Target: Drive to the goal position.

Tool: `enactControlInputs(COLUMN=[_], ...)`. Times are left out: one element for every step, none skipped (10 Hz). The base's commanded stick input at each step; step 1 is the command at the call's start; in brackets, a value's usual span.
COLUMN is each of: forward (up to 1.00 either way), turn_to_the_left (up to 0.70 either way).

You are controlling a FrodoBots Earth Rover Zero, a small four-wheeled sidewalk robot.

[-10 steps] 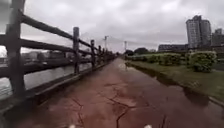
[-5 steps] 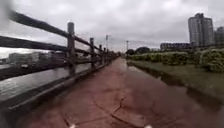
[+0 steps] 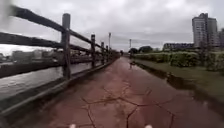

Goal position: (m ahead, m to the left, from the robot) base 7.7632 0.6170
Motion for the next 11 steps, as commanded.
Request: enactControlInputs(forward=[0.85,0.85,0.85,0.85,0.85,0.85,0.85,0.85,0.85,0.85,0.85], turn_to_the_left=[-0.27,-0.1,0.01,0.01,0.01,0.01,0.01,0.01,0.01,0.01,0.01])
